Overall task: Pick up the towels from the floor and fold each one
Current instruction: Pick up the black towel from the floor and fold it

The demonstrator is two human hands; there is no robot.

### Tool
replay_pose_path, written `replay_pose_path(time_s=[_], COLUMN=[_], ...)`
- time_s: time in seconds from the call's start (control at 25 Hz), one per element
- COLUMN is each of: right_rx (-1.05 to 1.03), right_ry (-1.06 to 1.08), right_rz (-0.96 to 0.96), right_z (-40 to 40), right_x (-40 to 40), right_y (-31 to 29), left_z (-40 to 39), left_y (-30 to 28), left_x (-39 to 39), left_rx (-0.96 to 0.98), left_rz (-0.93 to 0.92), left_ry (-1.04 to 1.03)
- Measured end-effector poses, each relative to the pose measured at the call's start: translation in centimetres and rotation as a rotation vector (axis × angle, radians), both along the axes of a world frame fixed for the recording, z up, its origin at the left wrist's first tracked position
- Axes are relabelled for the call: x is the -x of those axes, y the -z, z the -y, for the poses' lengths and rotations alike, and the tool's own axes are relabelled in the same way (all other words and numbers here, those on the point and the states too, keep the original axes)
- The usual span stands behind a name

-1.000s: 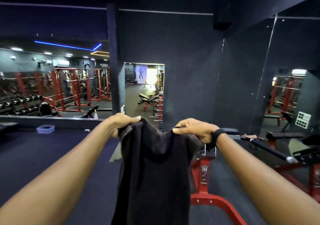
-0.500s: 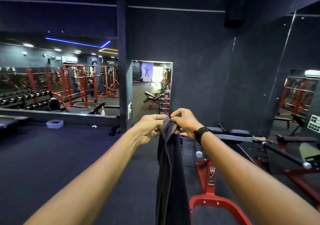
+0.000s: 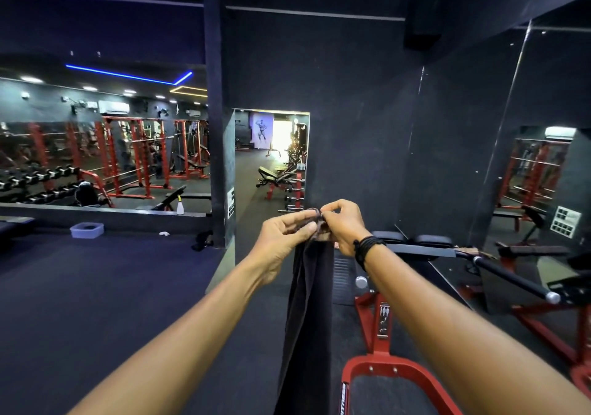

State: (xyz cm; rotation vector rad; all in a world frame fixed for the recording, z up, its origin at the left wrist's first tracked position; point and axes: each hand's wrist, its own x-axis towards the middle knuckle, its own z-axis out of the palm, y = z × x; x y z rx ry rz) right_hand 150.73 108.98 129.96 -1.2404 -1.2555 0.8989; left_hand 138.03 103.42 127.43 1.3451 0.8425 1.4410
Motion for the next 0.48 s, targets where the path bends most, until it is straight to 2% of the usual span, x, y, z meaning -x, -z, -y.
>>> replay_pose_path(time_s=[0.24, 0.48], right_rx=[-0.023, -0.037], right_ry=[0.071, 0.223], right_rz=[0.02, 0.044], right_z=[-2.9, -0.6], right_x=[-0.8, -0.6], right_y=[1.0, -1.1], left_z=[-0.1, 0.1], left_y=[-0.3, 0.4], left_x=[-1.6, -2.3], left_rx=[-0.088, -0.232], left_rz=[0.07, -0.224], left_ry=[-0.25, -0.308])
